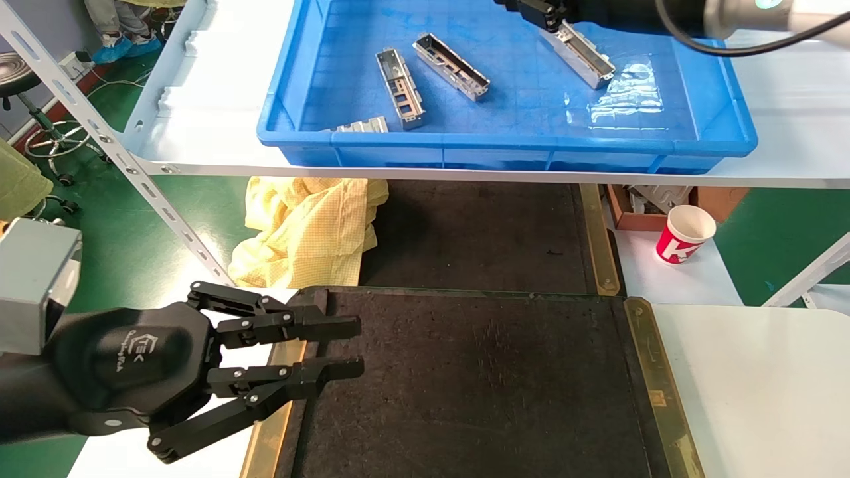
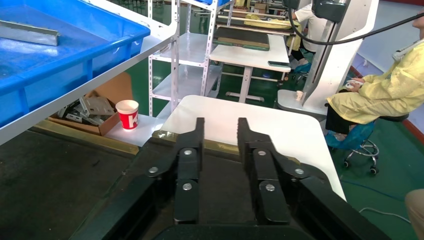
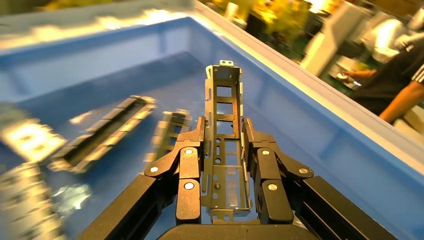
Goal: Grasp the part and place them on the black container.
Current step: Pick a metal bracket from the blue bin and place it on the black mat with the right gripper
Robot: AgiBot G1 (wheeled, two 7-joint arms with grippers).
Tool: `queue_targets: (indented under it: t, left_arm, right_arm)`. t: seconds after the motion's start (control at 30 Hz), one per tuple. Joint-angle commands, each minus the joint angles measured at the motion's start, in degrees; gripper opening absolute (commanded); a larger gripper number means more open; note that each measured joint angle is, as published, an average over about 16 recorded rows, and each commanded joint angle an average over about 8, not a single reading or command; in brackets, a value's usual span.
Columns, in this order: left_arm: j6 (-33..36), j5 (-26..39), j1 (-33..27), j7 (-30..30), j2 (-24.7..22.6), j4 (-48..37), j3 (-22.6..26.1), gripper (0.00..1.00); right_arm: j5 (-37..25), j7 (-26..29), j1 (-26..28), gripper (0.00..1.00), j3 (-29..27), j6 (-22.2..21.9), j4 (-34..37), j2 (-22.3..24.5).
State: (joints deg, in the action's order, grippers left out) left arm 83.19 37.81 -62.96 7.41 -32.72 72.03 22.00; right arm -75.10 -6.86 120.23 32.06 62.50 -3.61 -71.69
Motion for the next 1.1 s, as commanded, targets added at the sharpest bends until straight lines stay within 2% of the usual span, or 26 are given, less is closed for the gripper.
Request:
queue_targets:
  t: [0.03,0.37,0.53,0.7,1.1]
  left_arm:
    - [0.0,0.0,0.0,0.0,0.0,0.0,0.0,1.0]
    - [0.0,0.0,0.0,0.0,0.0,0.0,0.0,1.0]
    - [0.0,0.0,0.0,0.0,0.0,0.0,0.0,1.0]
    - [0.0,0.0,0.0,0.0,0.0,0.0,0.01,1.0]
    - [0.0,-0.01,0.0,0.0,0.0,0.0,0.01,1.0]
  right_arm:
    - [0.05,-0.57,0.69,0.0,0.01,3.43,-0.17,0.97]
    - [-1.25,-2.2,2.38,0.0,1.32,20.88,-0.76,3.58]
    - [-2.39,-2.98,2.09,0.0,2.42,26.93,-1.11,3.71]
    - [-2.83,-3.63,0.68,0.0,3.42,28.72,-2.15,3.5]
    - [-0.66,-3.93,-5.78,0.0,6.01,28.9,-6.72,3.08]
